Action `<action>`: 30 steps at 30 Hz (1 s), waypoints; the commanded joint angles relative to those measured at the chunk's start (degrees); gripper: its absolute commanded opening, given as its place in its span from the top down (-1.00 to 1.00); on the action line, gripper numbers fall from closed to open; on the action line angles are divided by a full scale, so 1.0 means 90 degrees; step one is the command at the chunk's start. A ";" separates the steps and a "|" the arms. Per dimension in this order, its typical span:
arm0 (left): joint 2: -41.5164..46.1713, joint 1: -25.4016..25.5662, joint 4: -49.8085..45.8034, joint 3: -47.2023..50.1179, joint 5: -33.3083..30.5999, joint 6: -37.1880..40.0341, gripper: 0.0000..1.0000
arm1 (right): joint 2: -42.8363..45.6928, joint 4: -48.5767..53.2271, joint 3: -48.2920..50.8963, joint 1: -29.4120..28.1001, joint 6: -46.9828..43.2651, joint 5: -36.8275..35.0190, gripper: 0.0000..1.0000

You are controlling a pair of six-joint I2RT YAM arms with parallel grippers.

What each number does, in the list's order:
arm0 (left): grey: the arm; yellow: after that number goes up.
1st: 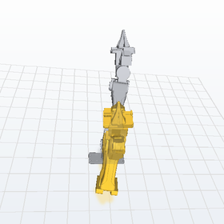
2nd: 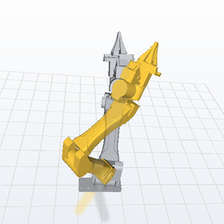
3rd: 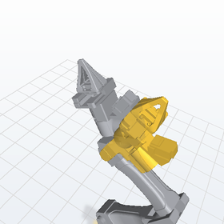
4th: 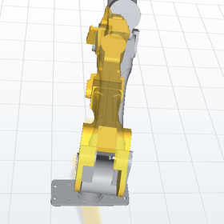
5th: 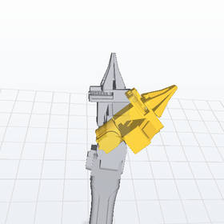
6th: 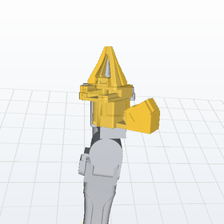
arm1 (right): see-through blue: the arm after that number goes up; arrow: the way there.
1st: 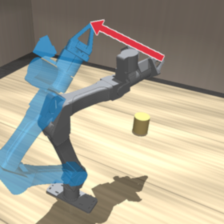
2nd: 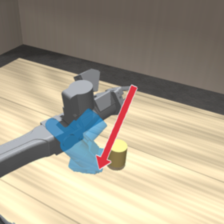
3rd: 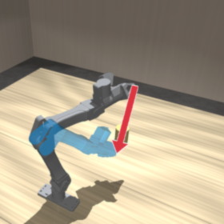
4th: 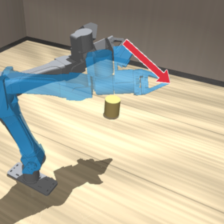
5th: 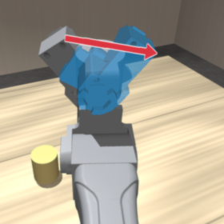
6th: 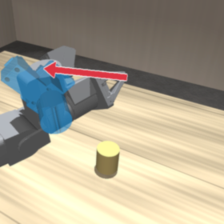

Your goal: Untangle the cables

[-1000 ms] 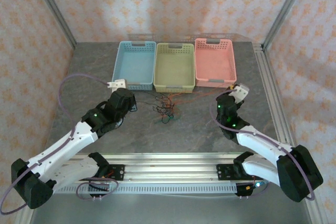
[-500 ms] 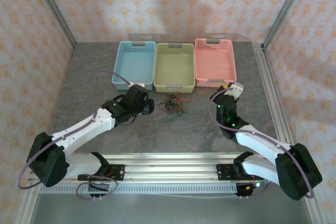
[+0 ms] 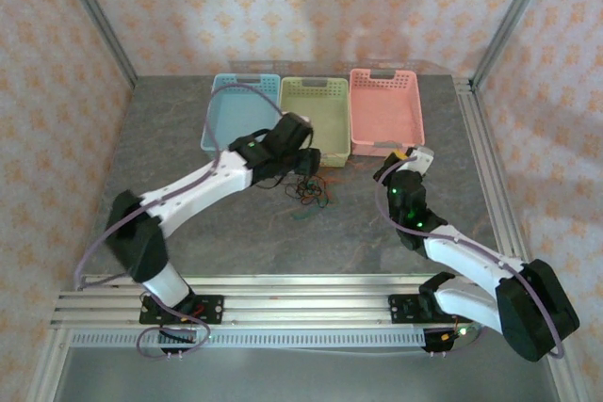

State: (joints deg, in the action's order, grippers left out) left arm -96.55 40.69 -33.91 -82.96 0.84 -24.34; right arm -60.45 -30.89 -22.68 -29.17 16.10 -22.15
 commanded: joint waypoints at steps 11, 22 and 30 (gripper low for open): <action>-0.1778 -0.0028 -0.0973 -0.0872 -0.0725 -0.1276 -0.13 | 0.0057 0.0007 -0.0051 0.0047 0.0033 0.0206 1.00; -0.1890 -0.0314 -0.0284 -0.0422 -0.0512 -0.2235 0.17 | -0.0110 0.0093 -0.0176 0.0045 0.0037 0.0366 1.00; -0.1646 -0.0370 0.0592 0.0105 -0.0347 -0.2480 0.32 | -0.0159 0.0103 -0.0185 0.0048 0.0033 0.0393 1.00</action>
State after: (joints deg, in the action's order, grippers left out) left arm -115.09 37.23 -32.58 -83.15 -1.93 -44.45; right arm -61.52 -30.83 -22.72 -29.08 16.08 -19.00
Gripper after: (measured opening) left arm 0.350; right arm 0.046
